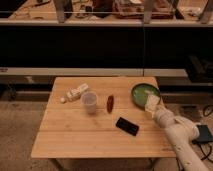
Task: Place the white sponge in the ceramic bowl
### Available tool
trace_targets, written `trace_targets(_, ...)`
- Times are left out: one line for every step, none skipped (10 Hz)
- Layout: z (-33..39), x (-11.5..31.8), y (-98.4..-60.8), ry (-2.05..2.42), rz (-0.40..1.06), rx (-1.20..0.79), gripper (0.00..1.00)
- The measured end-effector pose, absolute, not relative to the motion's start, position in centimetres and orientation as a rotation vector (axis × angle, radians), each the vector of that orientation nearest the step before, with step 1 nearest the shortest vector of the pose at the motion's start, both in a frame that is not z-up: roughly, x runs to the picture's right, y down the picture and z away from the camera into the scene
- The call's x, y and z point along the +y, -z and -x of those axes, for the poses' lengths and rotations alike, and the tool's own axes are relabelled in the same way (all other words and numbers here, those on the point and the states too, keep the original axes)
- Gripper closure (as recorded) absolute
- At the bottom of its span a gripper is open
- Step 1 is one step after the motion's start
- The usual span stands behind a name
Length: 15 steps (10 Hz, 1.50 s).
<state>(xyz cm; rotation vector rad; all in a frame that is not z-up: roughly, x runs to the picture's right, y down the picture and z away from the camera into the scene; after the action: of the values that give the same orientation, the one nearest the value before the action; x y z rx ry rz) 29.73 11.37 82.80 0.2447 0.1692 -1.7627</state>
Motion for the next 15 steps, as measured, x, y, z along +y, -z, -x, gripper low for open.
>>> trace_targets(-29.6, 11.0, -83.2, 1.761, -0.25, 0.168, 0.86)
trace_targets(-29.7, 10.4, -83.7, 1.755, -0.253, 0.171, 0.86)
trace_targets(-29.9, 10.1, -84.0, 1.752, -0.254, 0.175, 0.86)
trace_targets(-30.2, 9.5, -84.6, 1.748, -0.254, 0.179, 0.82)
trace_targets(-30.1, 9.0, -85.1, 1.747, -0.257, 0.18, 0.74)
trace_targets(-29.7, 8.5, -85.6, 1.753, -0.262, 0.179, 0.64)
trace_targets(-29.1, 8.1, -86.2, 1.761, -0.266, 0.175, 0.51)
trace_targets(-28.9, 7.9, -86.6, 1.764, -0.265, 0.173, 0.44)
trace_targets(-28.9, 7.8, -87.0, 1.765, -0.261, 0.17, 0.36)
trace_targets(-29.4, 7.8, -87.6, 1.755, -0.249, 0.168, 0.25)
trace_targets(-29.5, 7.9, -88.0, 1.749, -0.244, 0.164, 0.2)
trace_targets(-29.4, 7.8, -88.3, 1.745, -0.242, 0.161, 0.2)
trace_targets(-29.3, 7.7, -88.5, 1.741, -0.244, 0.157, 0.2)
trace_targets(-29.3, 7.5, -88.6, 1.73, -0.249, 0.156, 0.2)
trace_targets(-29.5, 7.4, -88.6, 1.72, -0.254, 0.158, 0.2)
